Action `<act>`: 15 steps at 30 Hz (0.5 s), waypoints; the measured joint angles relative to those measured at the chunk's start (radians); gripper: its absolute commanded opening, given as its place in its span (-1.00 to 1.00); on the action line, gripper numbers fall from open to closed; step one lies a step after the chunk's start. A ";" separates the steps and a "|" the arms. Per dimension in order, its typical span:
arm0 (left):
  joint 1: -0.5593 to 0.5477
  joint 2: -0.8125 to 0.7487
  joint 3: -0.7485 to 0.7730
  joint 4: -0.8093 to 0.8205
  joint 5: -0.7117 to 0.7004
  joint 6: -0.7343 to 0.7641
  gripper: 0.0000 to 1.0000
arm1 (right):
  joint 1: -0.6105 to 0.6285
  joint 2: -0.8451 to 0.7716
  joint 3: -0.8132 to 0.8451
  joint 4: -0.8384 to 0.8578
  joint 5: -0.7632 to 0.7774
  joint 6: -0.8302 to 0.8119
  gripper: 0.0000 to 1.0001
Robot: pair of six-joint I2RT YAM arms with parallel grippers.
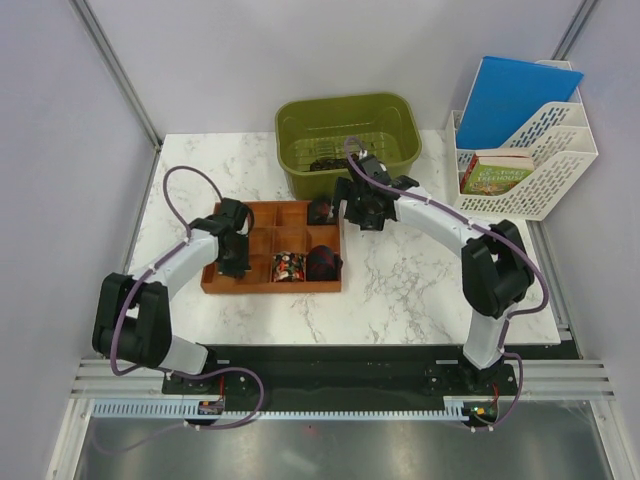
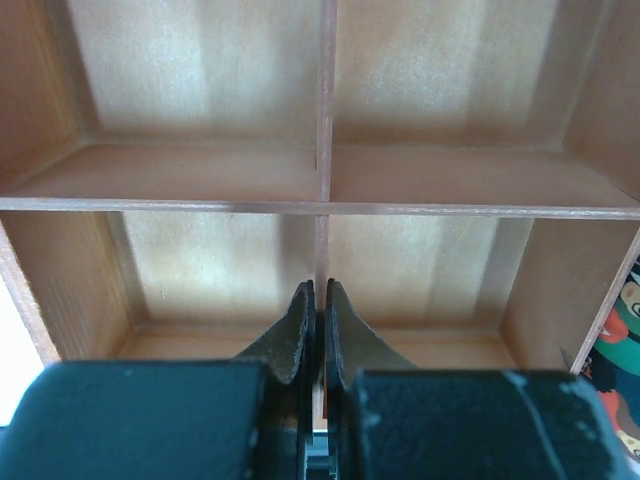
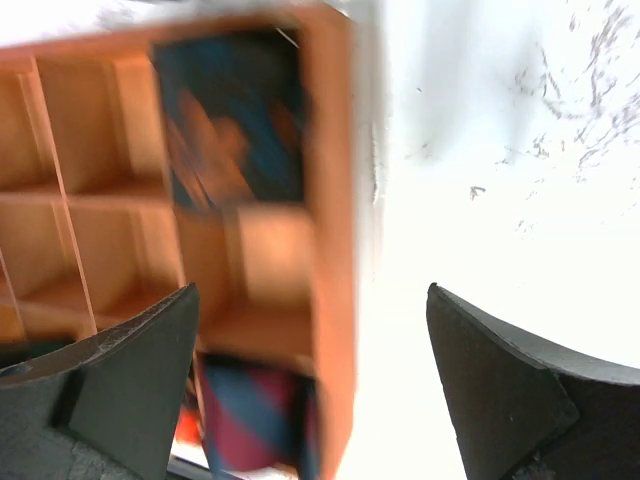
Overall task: Roll the ties
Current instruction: Move the storage box to the corner of the board.
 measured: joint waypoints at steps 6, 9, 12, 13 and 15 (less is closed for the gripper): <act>0.130 0.020 0.058 -0.038 -0.037 0.069 -0.96 | -0.010 -0.067 0.000 0.005 -0.007 -0.013 0.96; 0.180 0.020 0.068 -0.050 -0.041 0.126 -0.96 | -0.018 -0.081 0.000 0.008 -0.024 -0.019 0.96; 0.249 0.020 0.068 -0.061 -0.048 0.188 -0.96 | -0.032 -0.085 -0.004 0.008 -0.039 -0.021 0.96; 0.279 0.019 0.068 -0.063 -0.047 0.209 -0.97 | -0.037 -0.085 -0.007 0.008 -0.045 -0.021 0.96; 0.340 0.017 0.068 -0.066 -0.049 0.245 -0.96 | -0.048 -0.085 -0.011 0.007 -0.052 -0.021 0.96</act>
